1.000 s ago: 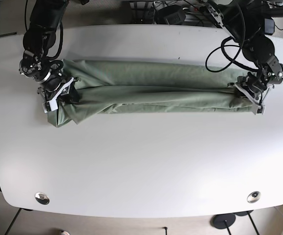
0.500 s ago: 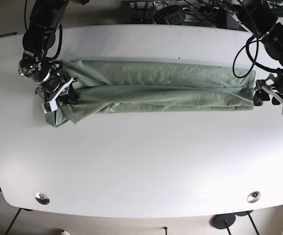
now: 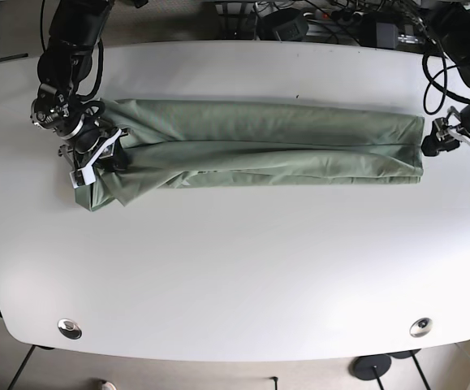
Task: Fold the T-shirt properly
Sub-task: 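Grasp both ends of the folded green strip with both grippers, then move the left gripper inward and fold its strip end toward the middle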
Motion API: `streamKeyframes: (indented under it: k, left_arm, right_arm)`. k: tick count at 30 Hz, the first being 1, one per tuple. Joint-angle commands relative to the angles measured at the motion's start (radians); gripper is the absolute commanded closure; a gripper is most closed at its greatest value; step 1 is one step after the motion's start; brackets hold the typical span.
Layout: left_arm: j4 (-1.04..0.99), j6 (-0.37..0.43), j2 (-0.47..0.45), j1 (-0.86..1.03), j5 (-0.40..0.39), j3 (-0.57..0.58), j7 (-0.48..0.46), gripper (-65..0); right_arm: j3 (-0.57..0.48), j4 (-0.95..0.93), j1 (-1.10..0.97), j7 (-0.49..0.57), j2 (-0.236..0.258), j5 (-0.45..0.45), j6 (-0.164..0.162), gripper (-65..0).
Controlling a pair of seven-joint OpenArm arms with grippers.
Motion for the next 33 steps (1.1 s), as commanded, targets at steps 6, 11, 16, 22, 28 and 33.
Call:
streamKeyframes:
  k: [6, 11, 16, 22, 28, 33]
  left_arm:
    - [0.014, -0.002, 0.021, 0.016, -0.027, 0.033, -0.023, -45.0]
    - [0.014, -0.002, 0.022, 0.011, -0.025, 0.033, -0.023, -45.0]
    - [0.002, -0.002, 0.061, -0.015, -0.007, 0.036, -0.024, -44.9]
    - [-0.075, -0.002, 0.062, -0.067, 0.031, 0.089, -0.037, -44.4]
    - [-0.072, -0.002, 0.062, -0.069, 0.033, 0.153, -0.038, -9.4]
    - [0.039, -0.002, 0.062, -0.064, 0.03, 0.159, -0.032, -3.8]
  right_arm:
    - [0.001, 0.008, 0.002, -0.022, 0.011, -0.014, -0.005, -14.6]
    - [0.001, 0.008, 0.002, -0.021, 0.01, -0.014, -0.005, -14.6]
    - [0.001, 0.006, 0.002, -0.019, -0.001, -0.014, -0.003, -14.6]
    - [0.002, 0.008, 0.002, -0.019, -0.015, -0.017, -0.003, -14.6]
    - [0.007, 0.008, 0.002, -0.019, -0.015, -0.017, -0.003, -14.6]
    - [0.009, 0.008, 0.002, -0.019, -0.015, -0.015, -0.003, -14.4]
